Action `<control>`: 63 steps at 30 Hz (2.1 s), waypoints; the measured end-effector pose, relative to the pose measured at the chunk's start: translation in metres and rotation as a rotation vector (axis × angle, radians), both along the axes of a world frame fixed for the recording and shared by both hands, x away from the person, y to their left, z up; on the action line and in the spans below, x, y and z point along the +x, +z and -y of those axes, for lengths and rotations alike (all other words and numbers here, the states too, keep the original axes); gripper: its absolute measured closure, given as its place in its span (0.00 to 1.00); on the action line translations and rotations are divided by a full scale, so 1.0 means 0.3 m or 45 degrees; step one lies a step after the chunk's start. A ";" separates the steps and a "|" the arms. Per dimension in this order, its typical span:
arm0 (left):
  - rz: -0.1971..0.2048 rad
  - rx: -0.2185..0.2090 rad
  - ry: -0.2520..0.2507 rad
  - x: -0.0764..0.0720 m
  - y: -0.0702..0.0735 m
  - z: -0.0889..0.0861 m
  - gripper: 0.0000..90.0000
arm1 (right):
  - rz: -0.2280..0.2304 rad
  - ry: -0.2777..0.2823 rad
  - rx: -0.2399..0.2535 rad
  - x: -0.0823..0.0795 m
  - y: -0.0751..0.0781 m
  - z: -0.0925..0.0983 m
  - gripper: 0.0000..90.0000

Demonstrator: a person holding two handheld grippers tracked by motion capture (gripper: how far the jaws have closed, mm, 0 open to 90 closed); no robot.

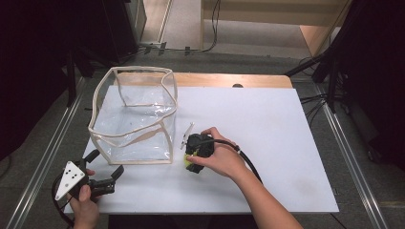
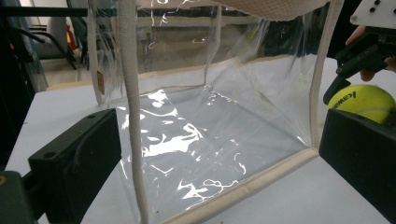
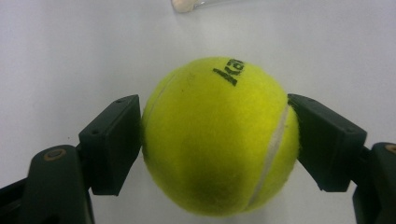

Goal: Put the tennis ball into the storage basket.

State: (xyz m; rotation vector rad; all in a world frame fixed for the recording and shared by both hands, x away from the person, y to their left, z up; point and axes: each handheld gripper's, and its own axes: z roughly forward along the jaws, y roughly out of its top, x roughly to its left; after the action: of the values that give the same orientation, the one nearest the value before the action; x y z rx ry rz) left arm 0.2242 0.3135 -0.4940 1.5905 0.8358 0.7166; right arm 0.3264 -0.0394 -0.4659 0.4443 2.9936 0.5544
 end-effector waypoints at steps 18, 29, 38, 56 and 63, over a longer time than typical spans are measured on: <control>0.000 0.000 -0.001 0.000 0.000 0.000 0.00 | 0.013 -0.027 -0.003 0.006 -0.019 -0.007 0.22; 0.000 -0.003 0.000 0.000 0.000 0.000 0.00 | 0.027 -0.049 -0.003 0.011 -0.024 -0.008 0.25; 0.000 -0.004 0.000 0.000 0.000 0.000 0.00 | 0.026 -0.043 -0.014 0.014 -0.019 -0.007 0.25; 0.000 0.000 0.000 0.001 0.000 0.001 0.00 | 0.012 -0.039 -0.018 0.018 0.013 0.009 0.25; -0.001 0.001 0.000 0.001 0.000 0.001 0.00 | -0.005 -0.038 -0.013 0.023 0.025 0.016 0.25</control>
State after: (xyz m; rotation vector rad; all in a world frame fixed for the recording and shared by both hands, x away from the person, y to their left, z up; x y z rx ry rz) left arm 0.2243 0.3132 -0.4941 1.5912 0.8361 0.7167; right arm 0.3334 -0.0441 -0.4585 0.4891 2.9869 0.5359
